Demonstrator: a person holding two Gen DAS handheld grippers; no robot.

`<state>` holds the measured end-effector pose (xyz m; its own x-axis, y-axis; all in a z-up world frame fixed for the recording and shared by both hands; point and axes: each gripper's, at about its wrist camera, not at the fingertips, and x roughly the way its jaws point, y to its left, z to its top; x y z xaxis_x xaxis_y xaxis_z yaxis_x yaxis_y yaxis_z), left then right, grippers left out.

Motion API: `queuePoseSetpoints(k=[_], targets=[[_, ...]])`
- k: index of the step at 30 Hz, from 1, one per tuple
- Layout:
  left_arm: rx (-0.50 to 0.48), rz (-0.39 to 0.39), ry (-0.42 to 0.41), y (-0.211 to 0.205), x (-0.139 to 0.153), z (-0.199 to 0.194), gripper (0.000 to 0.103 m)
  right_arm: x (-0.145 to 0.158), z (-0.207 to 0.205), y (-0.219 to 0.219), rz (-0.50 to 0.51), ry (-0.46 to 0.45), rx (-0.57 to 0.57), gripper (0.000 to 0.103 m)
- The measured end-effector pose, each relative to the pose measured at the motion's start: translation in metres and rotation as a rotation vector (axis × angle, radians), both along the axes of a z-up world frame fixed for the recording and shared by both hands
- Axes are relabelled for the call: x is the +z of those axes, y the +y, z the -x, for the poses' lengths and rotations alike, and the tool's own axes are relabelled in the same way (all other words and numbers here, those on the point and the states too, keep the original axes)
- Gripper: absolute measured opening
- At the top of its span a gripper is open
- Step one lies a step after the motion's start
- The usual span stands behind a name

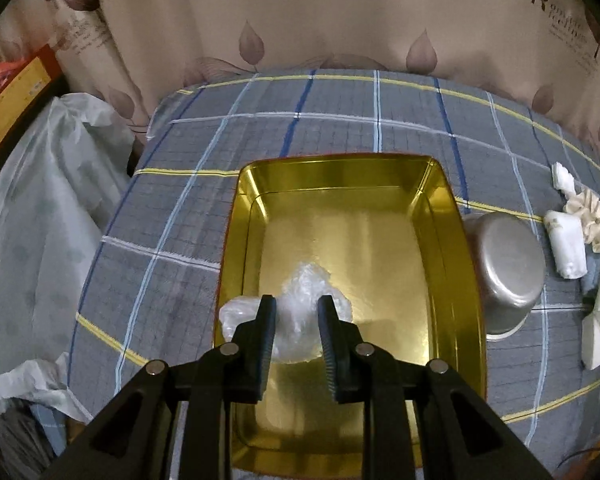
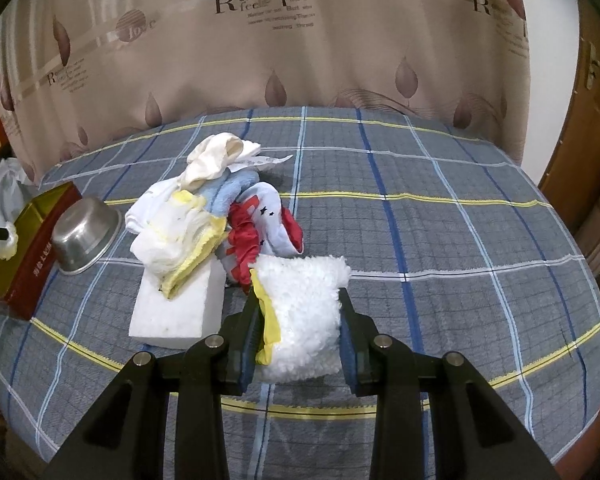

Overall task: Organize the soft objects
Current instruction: 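Carry the plastic bag into the gold tin tray and open the left tool, then carry the fluffy slipper into the gold tray and open the right tool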

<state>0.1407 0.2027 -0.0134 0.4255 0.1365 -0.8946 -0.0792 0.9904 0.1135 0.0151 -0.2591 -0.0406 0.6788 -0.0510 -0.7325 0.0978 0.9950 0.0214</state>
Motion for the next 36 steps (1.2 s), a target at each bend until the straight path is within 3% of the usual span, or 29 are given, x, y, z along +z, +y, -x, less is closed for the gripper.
queuePoseSetpoints(k=[7, 12, 16, 22, 36], targets=[[0.009, -0.019, 0.014, 0.005, -0.008, -0.02, 0.031, 0.002, 0.003, 0.004, 0.021, 0.003, -0.007, 0.031], [0.019, 0.03, 0.023, 0.011, -0.01, -0.029, 0.033, 0.002, 0.005, 0.005, 0.032, 0.01, -0.017, 0.031], [0.018, 0.027, -0.005, 0.014, -0.005, -0.03, 0.049, 0.004, 0.006, 0.007, 0.043, 0.012, -0.018, 0.031], [0.024, 0.054, -0.012, 0.02, 0.001, -0.03, 0.049, 0.009, 0.006, 0.017, 0.063, 0.005, -0.009, 0.031], [0.047, -0.04, -0.141, 0.016, 0.031, 0.039, 0.049, 0.022, 0.013, 0.051, 0.084, 0.02, 0.099, 0.031]])
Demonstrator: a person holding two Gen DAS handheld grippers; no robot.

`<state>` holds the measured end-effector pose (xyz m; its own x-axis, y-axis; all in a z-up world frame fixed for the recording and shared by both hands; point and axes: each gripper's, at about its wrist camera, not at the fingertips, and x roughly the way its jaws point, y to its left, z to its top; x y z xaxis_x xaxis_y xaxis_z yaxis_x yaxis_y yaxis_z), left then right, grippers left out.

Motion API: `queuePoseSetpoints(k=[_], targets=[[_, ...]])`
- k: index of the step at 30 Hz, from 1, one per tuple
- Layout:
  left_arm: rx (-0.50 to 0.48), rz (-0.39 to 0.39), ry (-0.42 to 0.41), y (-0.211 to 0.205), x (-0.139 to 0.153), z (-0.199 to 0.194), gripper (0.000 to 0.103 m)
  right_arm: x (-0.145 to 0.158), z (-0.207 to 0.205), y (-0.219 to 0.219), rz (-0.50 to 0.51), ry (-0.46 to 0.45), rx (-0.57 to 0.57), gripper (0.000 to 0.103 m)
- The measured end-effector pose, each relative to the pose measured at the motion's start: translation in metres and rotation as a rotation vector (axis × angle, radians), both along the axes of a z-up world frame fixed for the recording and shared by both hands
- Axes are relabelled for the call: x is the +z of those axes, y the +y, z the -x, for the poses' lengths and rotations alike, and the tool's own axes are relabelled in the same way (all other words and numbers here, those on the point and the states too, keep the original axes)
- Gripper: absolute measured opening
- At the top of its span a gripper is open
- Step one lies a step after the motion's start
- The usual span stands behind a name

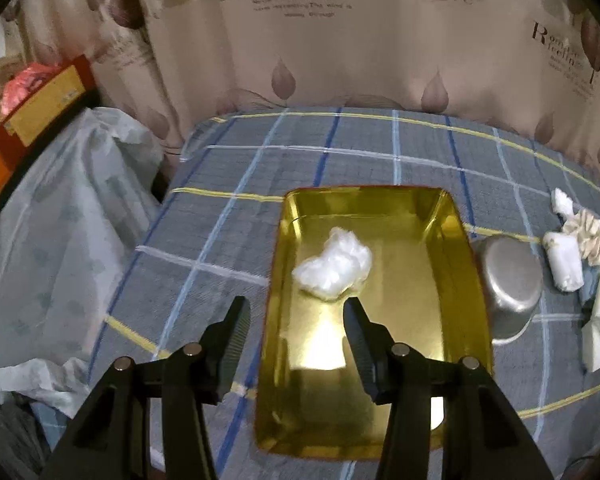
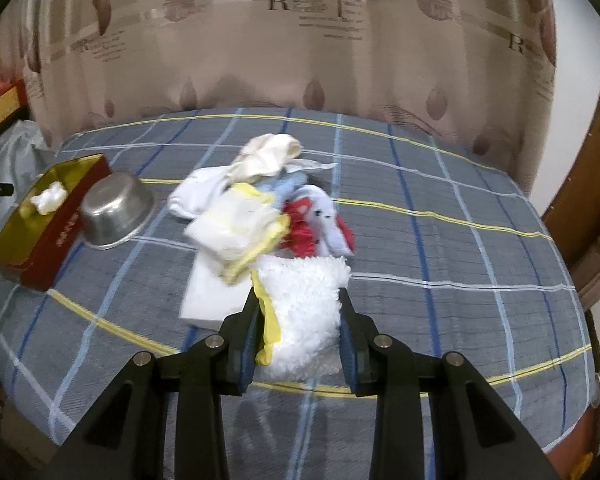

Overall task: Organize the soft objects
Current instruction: 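Carry the fluffy slipper into the gold tray and open the right tool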

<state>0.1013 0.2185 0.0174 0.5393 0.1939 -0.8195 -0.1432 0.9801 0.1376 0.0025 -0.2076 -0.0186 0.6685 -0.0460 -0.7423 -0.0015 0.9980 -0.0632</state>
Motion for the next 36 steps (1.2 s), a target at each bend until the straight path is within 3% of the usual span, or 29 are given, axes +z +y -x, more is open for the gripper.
queuePoseSetpoints(k=[7, 12, 22, 27, 32, 36], targets=[[0.047, 0.016, -0.009, 0.014, -0.003, 0.029, 0.049, 0.012, -0.001, 0.041, 0.0, 0.013, 0.114, 0.031], [0.119, -0.002, -0.009, 0.031, -0.006, 0.044, 0.049, 0.022, -0.01, 0.097, -0.01, 0.008, 0.276, 0.031], [0.228, 0.038, -0.003, 0.068, -0.013, 0.071, 0.049, 0.023, -0.031, 0.223, -0.048, 0.014, 0.57, 0.031], [0.3, 0.038, 0.023, 0.087, -0.021, 0.082, 0.049, 0.021, -0.049, 0.262, -0.073, 0.02, 0.627, 0.031], [0.38, 0.118, 0.027, 0.11, -0.025, 0.091, 0.049, 0.014, -0.079, 0.294, -0.08, 0.022, 0.638, 0.031], [0.412, 0.099, 0.008, 0.119, -0.021, 0.094, 0.049, 0.003, -0.104, 0.315, -0.053, 0.026, 0.636, 0.031]])
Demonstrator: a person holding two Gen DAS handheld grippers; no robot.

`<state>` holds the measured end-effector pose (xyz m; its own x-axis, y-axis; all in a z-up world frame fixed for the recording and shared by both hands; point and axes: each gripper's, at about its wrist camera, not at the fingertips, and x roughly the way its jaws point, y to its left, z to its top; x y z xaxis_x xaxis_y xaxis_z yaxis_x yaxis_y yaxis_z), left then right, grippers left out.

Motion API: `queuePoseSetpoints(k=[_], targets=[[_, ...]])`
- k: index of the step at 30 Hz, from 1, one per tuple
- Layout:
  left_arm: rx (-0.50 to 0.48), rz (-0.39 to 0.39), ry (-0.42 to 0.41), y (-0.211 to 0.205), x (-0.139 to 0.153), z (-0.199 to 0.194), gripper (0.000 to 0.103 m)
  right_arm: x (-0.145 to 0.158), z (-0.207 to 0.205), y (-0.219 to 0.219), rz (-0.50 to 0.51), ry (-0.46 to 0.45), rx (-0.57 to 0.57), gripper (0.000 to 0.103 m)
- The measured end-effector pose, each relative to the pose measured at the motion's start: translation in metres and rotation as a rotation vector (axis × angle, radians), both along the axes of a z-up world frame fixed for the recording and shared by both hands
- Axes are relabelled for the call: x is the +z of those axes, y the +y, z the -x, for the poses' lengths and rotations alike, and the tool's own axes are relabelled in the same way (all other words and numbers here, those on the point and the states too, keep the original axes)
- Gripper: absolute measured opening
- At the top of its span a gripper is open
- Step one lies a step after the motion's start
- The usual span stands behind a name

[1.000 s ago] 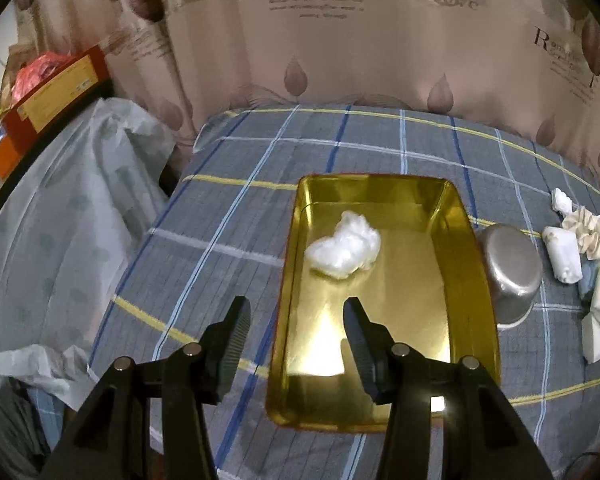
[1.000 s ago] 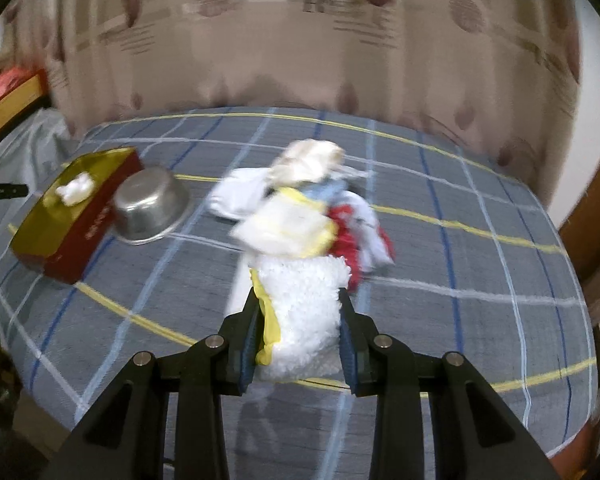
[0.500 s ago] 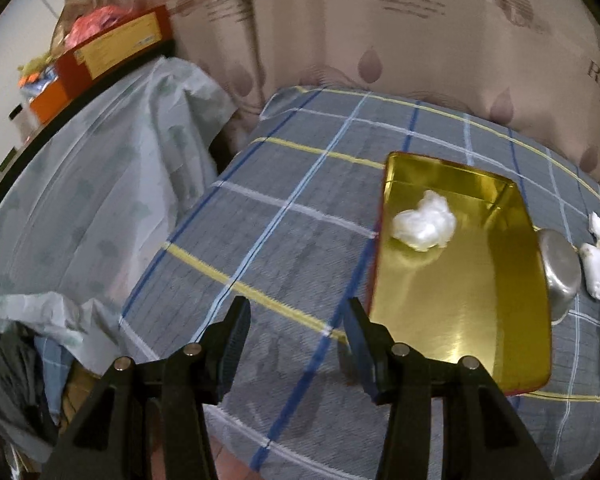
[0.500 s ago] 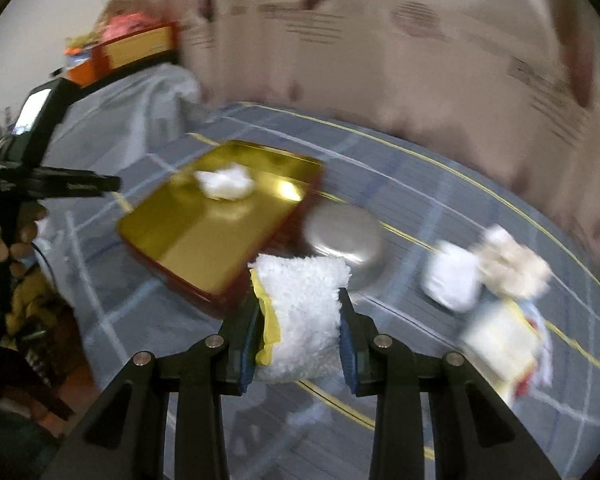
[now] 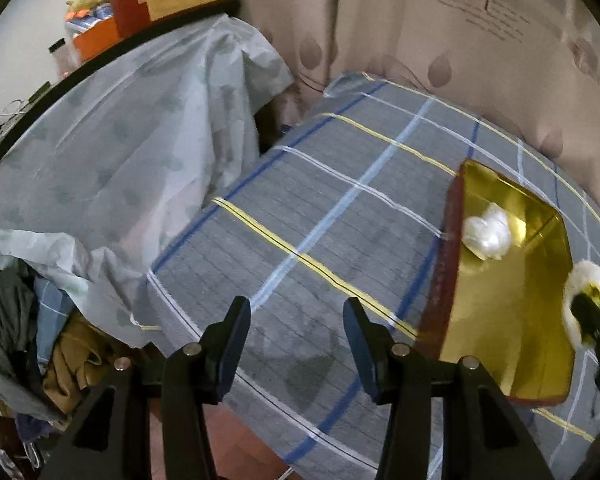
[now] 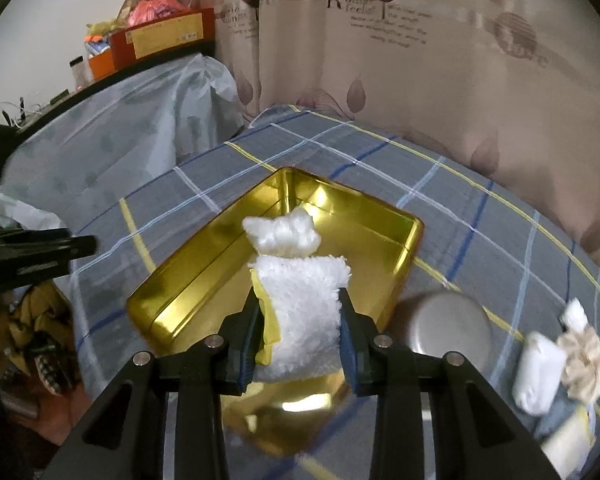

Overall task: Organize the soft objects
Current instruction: 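Carry the fluffy slipper into the gold tray and open the right tool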

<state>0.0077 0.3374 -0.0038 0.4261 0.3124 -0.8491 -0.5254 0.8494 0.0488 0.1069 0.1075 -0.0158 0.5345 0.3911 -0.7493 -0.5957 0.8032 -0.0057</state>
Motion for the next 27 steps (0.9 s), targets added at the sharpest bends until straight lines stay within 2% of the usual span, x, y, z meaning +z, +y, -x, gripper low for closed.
queuePoseSetpoints(k=[12, 14, 16, 19, 27], targets=[[0.014, 0.026, -0.012, 0.008, -0.002, -0.001, 0.049, -0.038, -0.052, 0.034, 0.067, 0.085, -0.009, 0.036], [0.01, 0.034, -0.016, 0.007, -0.003, -0.001, 0.049, -0.04, -0.054, 0.038, 0.085, 0.062, -0.006, 0.041], [-0.003, 0.034, -0.025, 0.005, -0.001, -0.002, 0.049, -0.041, -0.054, 0.041, 0.087, 0.055, -0.006, 0.052], [-0.009, 0.028, -0.03, 0.002, -0.001, -0.002, 0.049, -0.04, -0.053, 0.043, 0.085, 0.041, -0.003, 0.062], [-0.02, 0.02, -0.031, -0.004, -0.002, -0.002, 0.049, -0.006, -0.03, 0.026, 0.016, -0.037, -0.006, 0.068]])
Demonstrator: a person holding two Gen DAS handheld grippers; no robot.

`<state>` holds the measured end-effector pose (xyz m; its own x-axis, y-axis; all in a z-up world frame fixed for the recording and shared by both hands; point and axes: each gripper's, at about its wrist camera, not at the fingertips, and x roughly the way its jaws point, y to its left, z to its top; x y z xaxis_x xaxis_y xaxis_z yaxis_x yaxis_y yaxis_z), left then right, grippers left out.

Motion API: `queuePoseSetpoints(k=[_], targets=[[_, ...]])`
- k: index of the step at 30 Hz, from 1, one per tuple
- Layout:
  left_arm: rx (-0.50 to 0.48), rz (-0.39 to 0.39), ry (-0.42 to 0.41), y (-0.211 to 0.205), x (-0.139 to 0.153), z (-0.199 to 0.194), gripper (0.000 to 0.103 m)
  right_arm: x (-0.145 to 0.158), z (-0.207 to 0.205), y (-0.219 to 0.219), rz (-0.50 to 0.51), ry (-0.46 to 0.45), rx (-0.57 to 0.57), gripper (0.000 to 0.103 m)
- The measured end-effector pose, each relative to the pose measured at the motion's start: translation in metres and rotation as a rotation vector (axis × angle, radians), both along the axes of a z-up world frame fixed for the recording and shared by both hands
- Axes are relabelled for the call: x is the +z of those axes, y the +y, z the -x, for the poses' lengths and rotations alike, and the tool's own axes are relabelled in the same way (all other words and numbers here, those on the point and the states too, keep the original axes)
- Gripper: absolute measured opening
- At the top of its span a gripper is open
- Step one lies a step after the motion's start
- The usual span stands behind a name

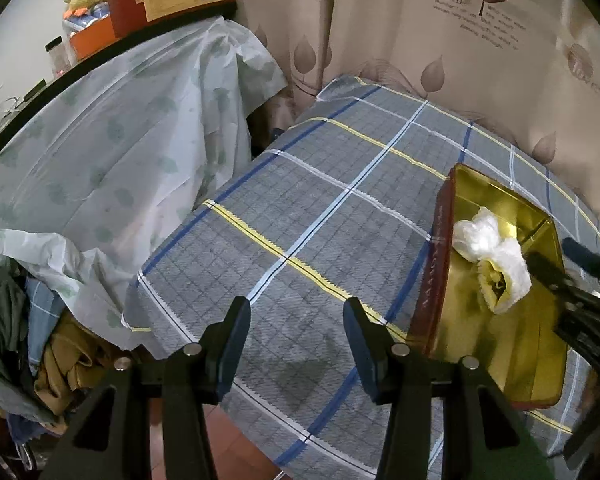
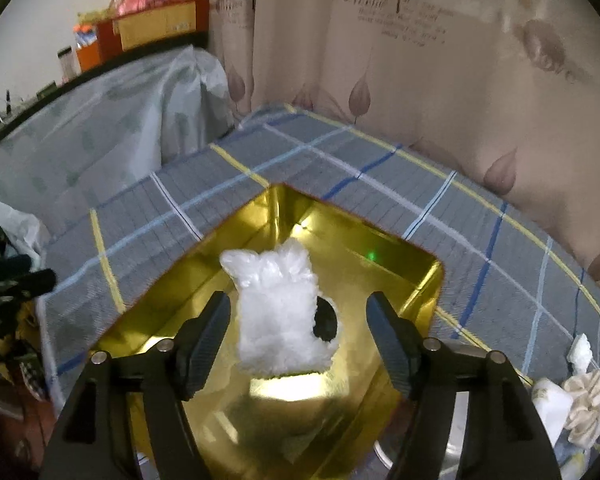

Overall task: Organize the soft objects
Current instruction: 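Carry the fluffy slipper into the gold tray and open the right tool, then grasp the red-and-white cloth with the right tool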

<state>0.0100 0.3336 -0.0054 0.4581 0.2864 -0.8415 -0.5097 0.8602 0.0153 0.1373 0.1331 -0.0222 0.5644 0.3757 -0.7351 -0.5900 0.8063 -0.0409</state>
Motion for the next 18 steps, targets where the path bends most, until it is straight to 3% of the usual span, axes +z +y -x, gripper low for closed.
queuePoseSetpoints(k=[4, 10, 18], targets=[[-0.018, -0.01, -0.005, -0.008, 0.001, -0.001, 0.049, 0.015, 0.023, -0.024, -0.035, -0.031, -0.017, 0.07], [-0.068, -0.026, -0.009, -0.028, 0.004, -0.003, 0.049, 0.021, 0.059, -0.081, -0.009, -0.07, -0.083, 0.07], [-0.121, -0.054, -0.013, -0.049, 0.006, -0.005, 0.049, 0.033, 0.074, -0.199, -0.009, -0.091, -0.319, 0.07]])
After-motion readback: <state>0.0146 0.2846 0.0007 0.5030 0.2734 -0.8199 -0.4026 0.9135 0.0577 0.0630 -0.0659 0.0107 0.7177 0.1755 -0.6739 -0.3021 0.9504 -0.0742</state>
